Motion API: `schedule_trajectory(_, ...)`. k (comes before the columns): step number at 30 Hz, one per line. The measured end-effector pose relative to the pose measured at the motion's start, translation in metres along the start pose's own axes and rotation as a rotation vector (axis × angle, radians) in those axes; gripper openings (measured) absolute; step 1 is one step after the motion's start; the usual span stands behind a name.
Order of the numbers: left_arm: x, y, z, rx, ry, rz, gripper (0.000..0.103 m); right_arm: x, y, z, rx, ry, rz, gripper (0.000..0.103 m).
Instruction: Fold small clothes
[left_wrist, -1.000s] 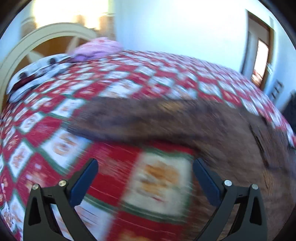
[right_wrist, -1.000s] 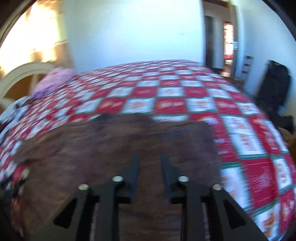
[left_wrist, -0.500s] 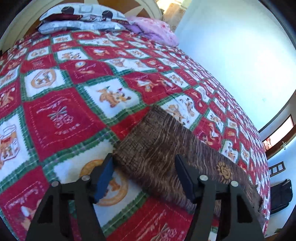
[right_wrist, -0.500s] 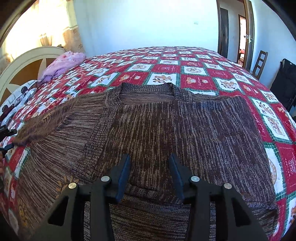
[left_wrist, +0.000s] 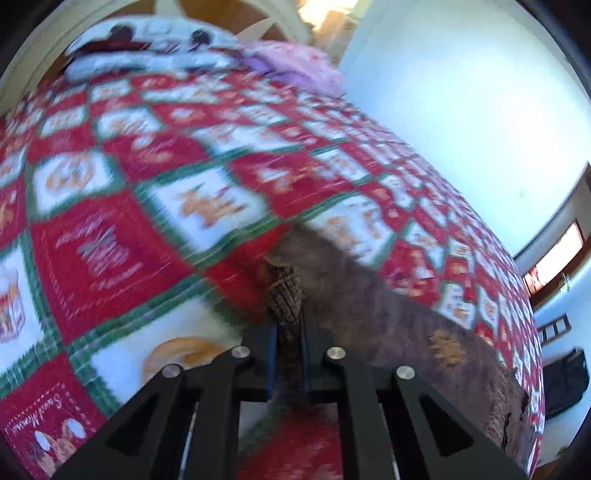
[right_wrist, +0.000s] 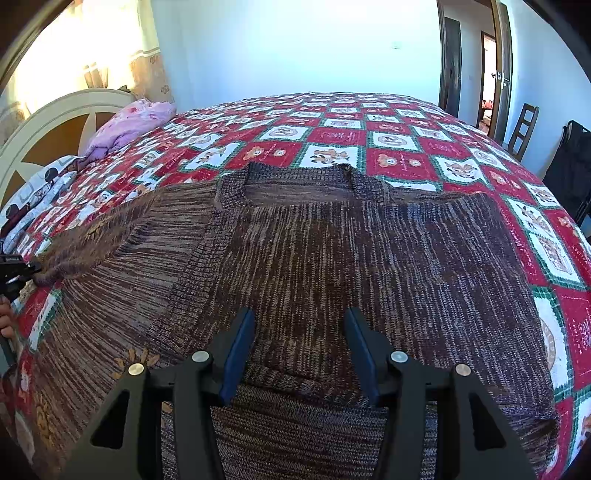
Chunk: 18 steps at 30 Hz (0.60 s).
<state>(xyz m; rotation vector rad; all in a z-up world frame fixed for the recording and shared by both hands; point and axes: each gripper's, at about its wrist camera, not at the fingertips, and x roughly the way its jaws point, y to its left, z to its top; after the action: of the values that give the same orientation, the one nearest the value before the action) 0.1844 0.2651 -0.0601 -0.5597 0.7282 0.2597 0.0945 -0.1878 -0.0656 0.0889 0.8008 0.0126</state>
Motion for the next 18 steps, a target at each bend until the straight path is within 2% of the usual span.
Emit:
schedule_trajectory(3, -0.019, -0.049, 0.002, 0.129, -0.058, -0.049, 0.010, -0.001, -0.003, 0.000, 0.016, -0.005, 0.017, 0.053)
schedule_trajectory(5, -0.036, -0.091, -0.005, 0.234, -0.088, -0.111, 0.010, -0.001, -0.006, 0.000, 0.031, -0.009, 0.032, 0.053)
schedule_trajectory(8, -0.060, -0.157, -0.037, 0.400, -0.107, -0.231, 0.010, -0.002, -0.010, 0.000, 0.053, -0.014, 0.052, 0.053)
schedule_trajectory(9, -0.067, -0.183, -0.058, 0.475, -0.099, -0.288, 0.010, -0.002, -0.010, 0.000, 0.056, -0.015, 0.055, 0.053)
schedule_trajectory(12, -0.068, -0.221, -0.108, 0.598, -0.045, -0.365, 0.010, -0.002, -0.011, 0.000, 0.060, -0.017, 0.059, 0.053)
schedule_trajectory(15, -0.054, -0.243, -0.162, 0.703, 0.031, -0.355, 0.010, -0.001, -0.011, 0.000, 0.062, -0.017, 0.061, 0.053)
schedule_trajectory(18, -0.037, -0.244, -0.192, 0.736, 0.123, -0.316, 0.011, -0.001, -0.011, 0.000, 0.065, -0.019, 0.064, 0.053)
